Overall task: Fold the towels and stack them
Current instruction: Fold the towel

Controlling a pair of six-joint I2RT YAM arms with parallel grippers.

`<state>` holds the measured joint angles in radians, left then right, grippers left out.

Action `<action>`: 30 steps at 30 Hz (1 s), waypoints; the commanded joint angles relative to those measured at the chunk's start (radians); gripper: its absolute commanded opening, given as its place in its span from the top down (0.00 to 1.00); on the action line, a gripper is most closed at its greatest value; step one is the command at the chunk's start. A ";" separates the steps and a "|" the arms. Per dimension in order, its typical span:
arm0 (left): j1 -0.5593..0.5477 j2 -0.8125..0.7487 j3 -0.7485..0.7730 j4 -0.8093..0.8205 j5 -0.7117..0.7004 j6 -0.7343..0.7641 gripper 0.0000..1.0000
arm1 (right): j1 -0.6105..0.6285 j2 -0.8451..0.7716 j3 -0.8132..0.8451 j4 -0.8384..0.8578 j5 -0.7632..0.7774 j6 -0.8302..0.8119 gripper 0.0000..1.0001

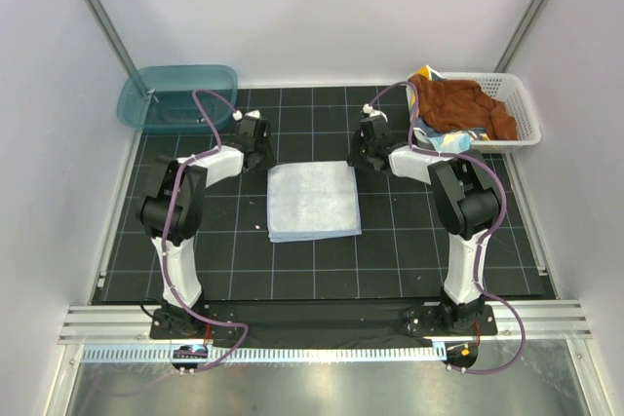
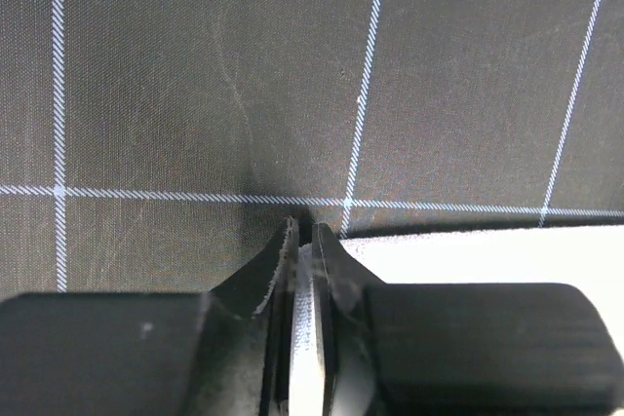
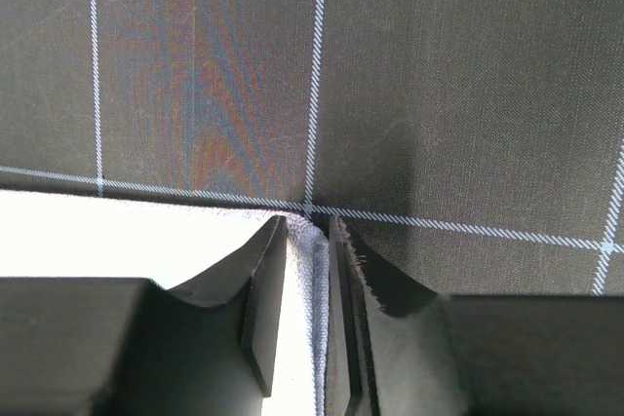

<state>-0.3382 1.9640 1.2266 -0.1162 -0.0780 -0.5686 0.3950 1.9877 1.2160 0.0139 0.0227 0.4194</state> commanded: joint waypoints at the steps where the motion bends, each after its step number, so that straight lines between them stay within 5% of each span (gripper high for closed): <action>1: 0.005 0.021 0.024 -0.046 -0.002 0.007 0.87 | -0.007 0.002 0.037 0.012 -0.006 0.002 0.71; 14: 0.004 0.013 0.019 -0.010 -0.006 0.004 1.00 | -0.024 0.003 0.037 0.027 -0.043 0.012 0.83; 30: 0.004 -0.116 -0.062 0.113 -0.017 -0.008 1.00 | -0.024 -0.084 0.010 0.070 -0.055 -0.002 0.89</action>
<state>-0.3382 1.9202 1.1728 -0.0666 -0.0784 -0.5716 0.3752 1.9808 1.2190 0.0296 -0.0284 0.4240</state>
